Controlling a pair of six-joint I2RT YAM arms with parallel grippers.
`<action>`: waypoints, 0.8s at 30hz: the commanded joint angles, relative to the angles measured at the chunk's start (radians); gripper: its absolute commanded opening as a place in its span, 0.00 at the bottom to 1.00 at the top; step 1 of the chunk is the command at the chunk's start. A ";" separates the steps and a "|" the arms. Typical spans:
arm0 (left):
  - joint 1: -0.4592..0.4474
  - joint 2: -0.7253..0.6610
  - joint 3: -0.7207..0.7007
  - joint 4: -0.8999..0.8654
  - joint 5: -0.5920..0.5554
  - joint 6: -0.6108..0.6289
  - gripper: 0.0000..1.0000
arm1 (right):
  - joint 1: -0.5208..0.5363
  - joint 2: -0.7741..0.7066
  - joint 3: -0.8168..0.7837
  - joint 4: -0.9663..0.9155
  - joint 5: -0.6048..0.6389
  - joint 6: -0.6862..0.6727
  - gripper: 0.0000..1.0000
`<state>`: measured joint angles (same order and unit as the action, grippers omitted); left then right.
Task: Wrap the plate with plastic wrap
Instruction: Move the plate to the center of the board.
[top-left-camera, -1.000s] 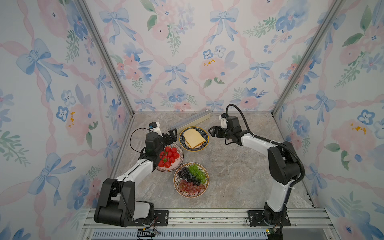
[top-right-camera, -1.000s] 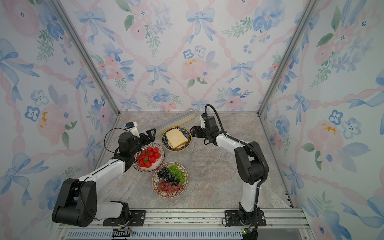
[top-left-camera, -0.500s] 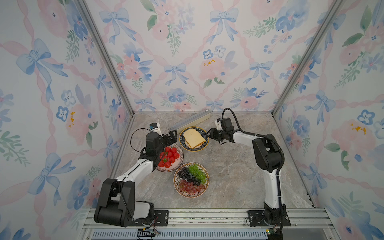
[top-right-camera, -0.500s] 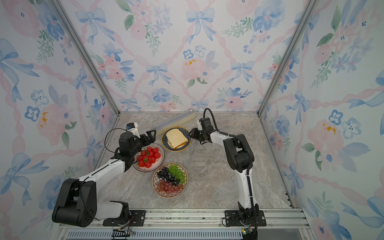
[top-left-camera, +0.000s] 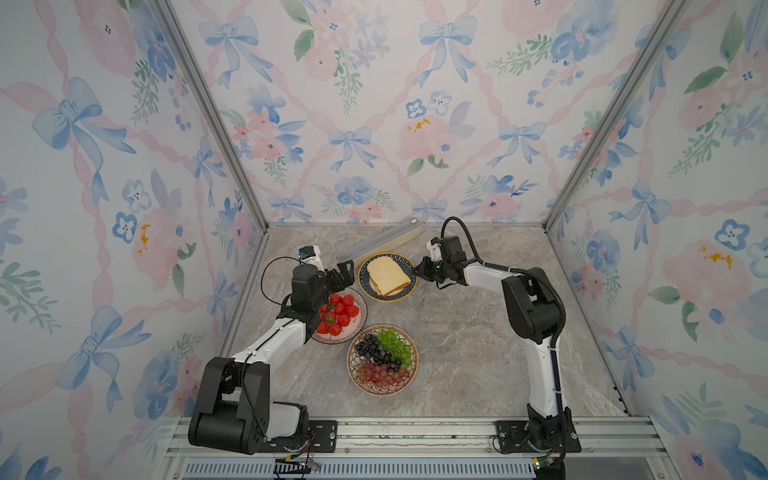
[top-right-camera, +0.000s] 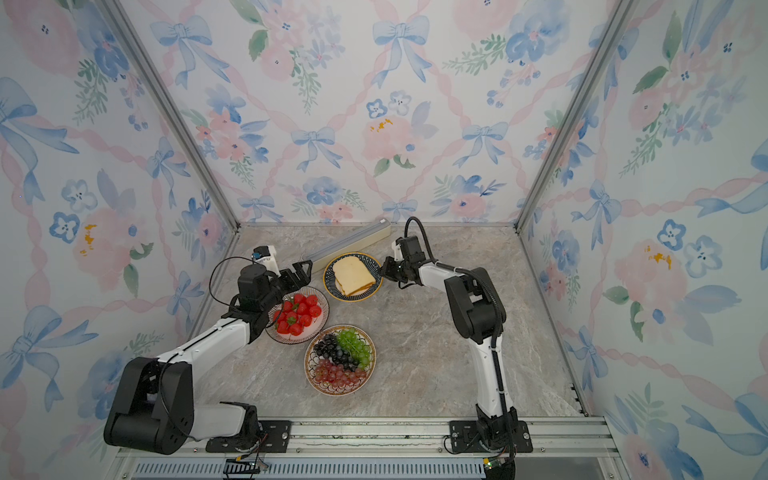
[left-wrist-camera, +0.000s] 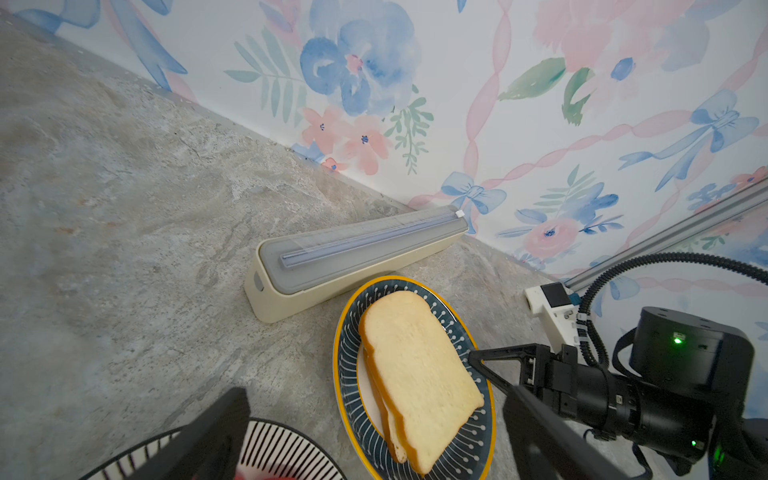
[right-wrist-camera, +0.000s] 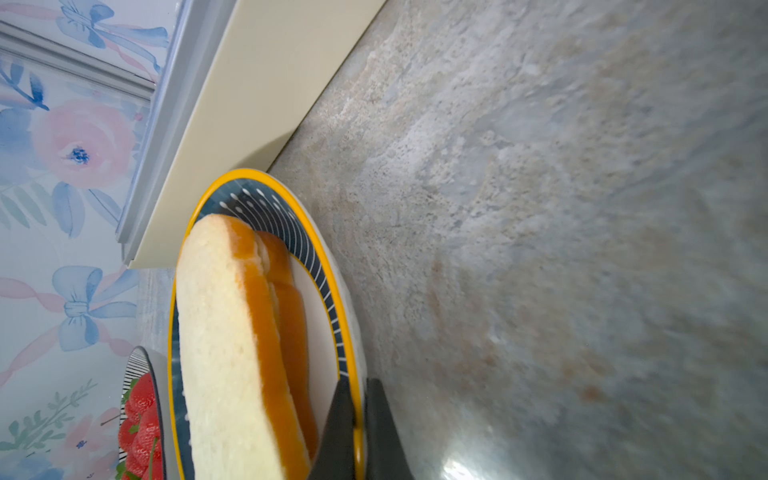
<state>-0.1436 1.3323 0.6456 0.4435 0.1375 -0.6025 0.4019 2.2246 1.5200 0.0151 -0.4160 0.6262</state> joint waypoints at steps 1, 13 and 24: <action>-0.002 -0.001 0.027 -0.023 -0.013 0.025 0.98 | -0.021 -0.079 -0.071 -0.009 0.045 0.007 0.00; -0.007 0.029 0.068 -0.028 0.018 0.074 0.98 | -0.144 -0.406 -0.482 0.083 0.120 0.006 0.00; -0.091 0.206 0.253 -0.051 0.081 0.337 0.94 | -0.187 -0.565 -0.698 0.060 0.142 -0.020 0.00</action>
<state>-0.2119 1.4891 0.8322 0.4023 0.1810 -0.4038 0.2230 1.6978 0.8536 0.0711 -0.2893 0.6250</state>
